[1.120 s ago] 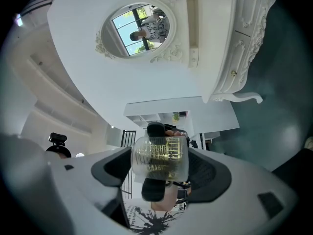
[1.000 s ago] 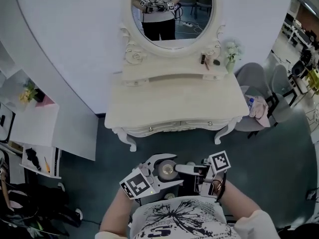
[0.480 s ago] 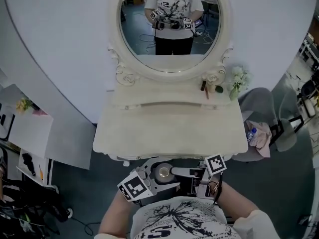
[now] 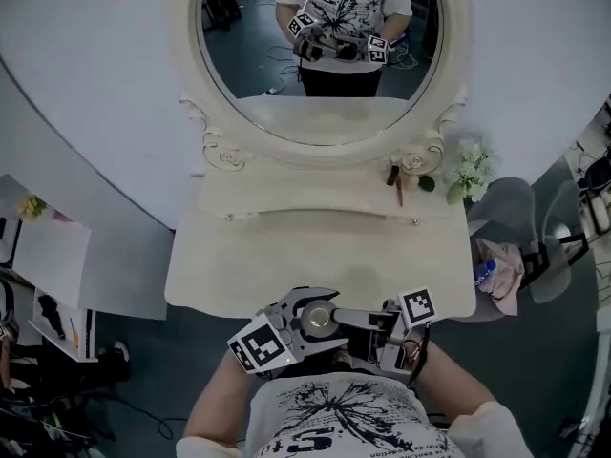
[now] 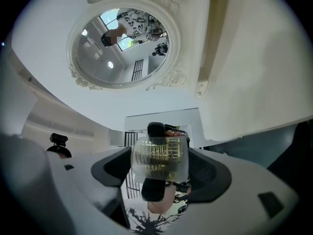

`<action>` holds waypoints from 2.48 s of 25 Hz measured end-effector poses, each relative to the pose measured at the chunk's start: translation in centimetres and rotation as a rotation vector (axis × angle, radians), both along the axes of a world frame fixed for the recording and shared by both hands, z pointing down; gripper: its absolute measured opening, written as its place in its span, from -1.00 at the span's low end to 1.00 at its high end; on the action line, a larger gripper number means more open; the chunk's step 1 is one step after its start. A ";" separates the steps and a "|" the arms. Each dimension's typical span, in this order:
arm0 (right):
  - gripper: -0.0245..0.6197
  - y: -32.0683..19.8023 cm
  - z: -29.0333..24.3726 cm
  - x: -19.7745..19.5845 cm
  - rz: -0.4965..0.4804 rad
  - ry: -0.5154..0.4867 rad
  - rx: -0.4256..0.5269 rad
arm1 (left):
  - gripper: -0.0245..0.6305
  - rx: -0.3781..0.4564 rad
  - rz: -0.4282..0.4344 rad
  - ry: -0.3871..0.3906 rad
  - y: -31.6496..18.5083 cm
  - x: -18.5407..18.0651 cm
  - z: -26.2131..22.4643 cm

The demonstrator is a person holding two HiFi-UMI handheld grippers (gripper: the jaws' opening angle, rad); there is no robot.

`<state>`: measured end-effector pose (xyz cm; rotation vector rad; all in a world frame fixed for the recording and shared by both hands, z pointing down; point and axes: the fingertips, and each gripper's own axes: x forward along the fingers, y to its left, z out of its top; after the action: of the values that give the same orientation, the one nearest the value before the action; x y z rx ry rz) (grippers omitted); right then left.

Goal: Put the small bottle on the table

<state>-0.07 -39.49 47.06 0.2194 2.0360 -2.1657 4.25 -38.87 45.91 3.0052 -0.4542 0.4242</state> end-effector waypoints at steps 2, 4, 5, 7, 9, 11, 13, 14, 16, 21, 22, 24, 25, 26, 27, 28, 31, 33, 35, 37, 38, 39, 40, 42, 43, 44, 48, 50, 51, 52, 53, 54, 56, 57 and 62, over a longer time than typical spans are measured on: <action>0.18 -1.5 0.6 -0.5 0.015 0.002 -0.010 | 0.15 -0.010 0.015 0.002 -1.5 -0.5 0.6; 0.18 -2.9 1.3 -1.3 0.030 0.004 -0.013 | 0.15 -0.019 0.034 0.004 -2.8 -1.3 1.3; 0.18 -3.6 1.7 -1.8 0.037 0.004 -0.014 | 0.15 -0.020 0.042 0.003 -3.4 -1.8 1.6; 0.18 -5.1 2.5 -2.7 0.050 0.001 -0.017 | 0.15 -0.019 0.053 -0.002 -4.8 -2.7 2.4; 0.18 -6.3 3.2 -3.5 0.055 -0.004 -0.019 | 0.15 -0.016 0.061 -0.007 -6.1 -3.5 3.2; 0.18 -7.5 4.2 -4.3 0.054 -0.005 -0.014 | 0.15 -0.017 0.069 -0.012 -7.3 -4.3 4.2; 0.17 -8.6 5.2 -5.1 0.058 -0.006 -0.011 | 0.15 -0.021 0.068 -0.017 -8.4 -5.0 5.4; 0.18 -9.1 5.7 -5.4 0.063 -0.007 -0.010 | 0.15 -0.023 0.063 -0.020 -8.8 -5.3 6.0; 0.17 -9.8 6.9 -6.0 0.074 -0.008 -0.015 | 0.15 -0.028 0.055 -0.024 -9.5 -6.0 7.2; 0.17 -11.8 10.4 -7.1 0.090 0.014 -0.042 | 0.15 -0.058 0.027 -0.034 -11.5 -7.3 10.8; 0.17 -12.1 11.1 -7.3 0.095 0.017 -0.052 | 0.15 -0.068 0.014 -0.034 -11.8 -7.5 11.5; 0.17 -12.2 12.4 -7.6 0.094 0.021 -0.075 | 0.15 -0.087 -0.002 -0.035 -12.1 -7.7 12.8; 0.17 -12.2 13.1 -7.6 0.087 0.026 -0.082 | 0.15 -0.095 -0.007 -0.034 -12.1 -7.7 13.4; 0.17 -12.2 13.6 -7.7 0.078 0.034 -0.084 | 0.15 -0.101 -0.012 -0.031 -12.2 -7.8 13.9; 0.17 -12.3 14.1 -7.7 0.067 0.045 -0.082 | 0.15 -0.104 -0.018 -0.027 -12.2 -7.8 14.4; 0.17 -12.4 14.6 -7.8 0.058 0.058 -0.078 | 0.15 -0.107 -0.025 -0.024 -12.4 -7.9 15.0; 0.17 -12.8 15.9 -8.1 0.044 0.094 -0.070 | 0.15 -0.109 -0.046 -0.012 -12.9 -8.2 16.2; 0.17 -13.0 16.6 -8.1 0.043 0.120 -0.065 | 0.15 -0.112 -0.058 -0.008 -13.1 -8.3 16.9; 0.18 -13.3 17.1 -8.1 0.042 0.145 -0.051 | 0.15 -0.115 -0.072 -0.009 -13.4 -8.3 17.5; 0.18 -13.5 17.2 -8.2 0.049 0.160 -0.041 | 0.15 -0.117 -0.084 -0.012 -13.5 -8.4 17.8; 0.18 -13.5 17.2 -8.2 0.055 0.166 -0.040 | 0.15 -0.119 -0.089 -0.012 -13.6 -8.4 17.8; 0.18 -13.6 17.3 -8.1 0.061 0.174 -0.039 | 0.15 -0.121 -0.092 -0.012 -13.6 -8.4 17.9; 0.18 -13.6 17.4 -8.0 0.067 0.183 -0.036 | 0.15 -0.122 -0.095 -0.012 -13.6 -8.3 17.9; 0.18 -13.9 17.5 -7.7 0.076 0.209 -0.011 | 0.15 -0.121 -0.101 -0.019 -13.8 -8.3 18.1; 0.18 -14.1 17.6 -7.7 0.082 0.227 0.014 | 0.15 -0.119 -0.102 -0.027 -13.9 -8.3 18.3; 0.18 -14.3 17.6 -7.6 0.089 0.249 0.047 | 0.15 -0.118 -0.102 -0.037 -14.0 -8.4 18.5; 0.17 -14.4 18.1 -7.3 0.085 0.321 0.123 | 0.15 -0.115 -0.091 -0.066 -13.8 -8.4 19.3; 0.17 -14.4 18.3 -7.2 0.089 0.330 0.112 | 0.15 -0.115 -0.100 -0.088 -13.9 -8.4 19.7; 0.17 -14.5 18.5 -7.1 0.098 0.343 0.114 | 0.15 -0.112 -0.102 -0.111 -13.9 -8.4 20.1; 0.17 -14.6 18.6 -6.9 0.106 0.357 0.120 | 0.15 -0.109 -0.099 -0.136 -13.9 -8.4 20.5; 0.17 -14.6 18.7 -6.8 0.110 0.370 0.124 | 0.15 -0.107 -0.095 -0.156 -13.9 -8.3 20.9; 0.17 -14.6 18.9 -6.7 0.111 0.382 0.125 | 0.15 -0.108 -0.094 -0.168 -13.9 -8.3 21.1; 0.17 -14.6 19.0 -6.5 0.110 0.395 0.126 | 0.15 -0.110 -0.104 -0.176 -14.1 -8.3 21.2; 0.16 -14.5 19.1 -6.4 0.110 0.406 0.128 | 0.15 -0.107 -0.110 -0.181 -14.1 -8.3 21.2; 0.16 -14.2 20.0 -5.4 0.133 0.477 0.104 | 0.15 -0.084 -0.120 -0.217 -14.0 -8.0 21.6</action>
<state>-5.47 -53.65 67.04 -0.4527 2.3204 -2.1849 -3.79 -52.91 67.50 2.8447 -0.6119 0.7432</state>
